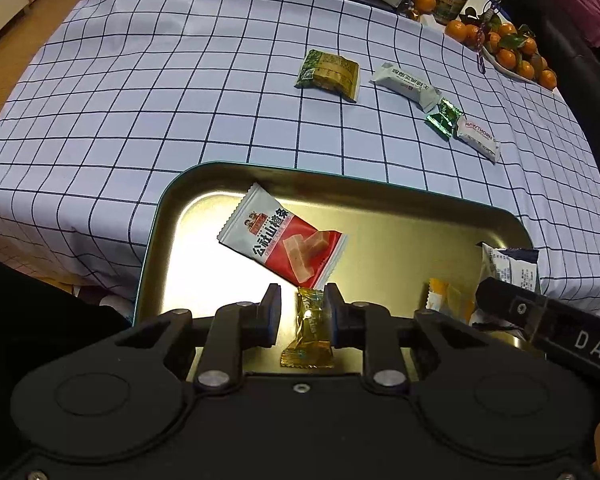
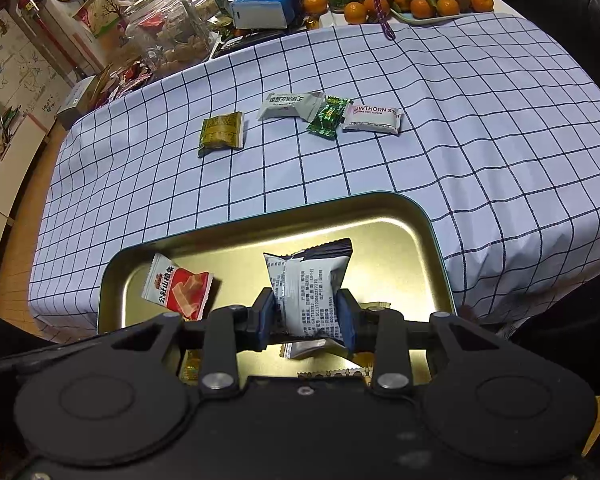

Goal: Organize snacks
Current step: 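Release the gold foil packet with the left tool while the right tool drops the white packet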

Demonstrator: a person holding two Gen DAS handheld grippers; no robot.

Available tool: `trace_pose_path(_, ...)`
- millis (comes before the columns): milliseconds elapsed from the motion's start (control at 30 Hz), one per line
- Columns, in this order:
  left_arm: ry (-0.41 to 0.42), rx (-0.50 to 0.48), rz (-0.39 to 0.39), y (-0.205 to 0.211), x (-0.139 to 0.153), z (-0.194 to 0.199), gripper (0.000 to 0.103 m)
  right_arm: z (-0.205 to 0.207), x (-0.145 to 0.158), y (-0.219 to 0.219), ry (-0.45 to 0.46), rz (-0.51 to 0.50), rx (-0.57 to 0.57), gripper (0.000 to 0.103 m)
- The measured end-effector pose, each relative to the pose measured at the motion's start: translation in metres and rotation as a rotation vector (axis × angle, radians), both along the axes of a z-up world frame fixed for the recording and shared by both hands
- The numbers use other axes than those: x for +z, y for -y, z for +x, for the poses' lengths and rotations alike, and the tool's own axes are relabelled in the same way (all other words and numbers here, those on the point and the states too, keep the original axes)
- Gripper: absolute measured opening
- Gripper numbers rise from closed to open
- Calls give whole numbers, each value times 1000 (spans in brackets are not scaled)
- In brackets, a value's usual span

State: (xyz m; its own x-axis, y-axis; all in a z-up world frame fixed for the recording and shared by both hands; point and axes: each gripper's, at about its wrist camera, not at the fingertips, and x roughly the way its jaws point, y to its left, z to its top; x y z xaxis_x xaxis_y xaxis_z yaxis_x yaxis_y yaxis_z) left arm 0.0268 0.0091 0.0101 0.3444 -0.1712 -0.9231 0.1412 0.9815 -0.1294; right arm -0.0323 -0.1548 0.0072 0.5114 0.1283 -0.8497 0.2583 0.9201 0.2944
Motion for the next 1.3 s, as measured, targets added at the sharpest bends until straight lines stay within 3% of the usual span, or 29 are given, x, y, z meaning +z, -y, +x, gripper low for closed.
trace_pose_path(300,-19,-1,17,0,-5,2,32,3,-2,1,-31,58,-1,43)
trace_pose_path(1300,-24,-10,79,3,-10,5,33,5,-8,3,-81,57,-42,43)
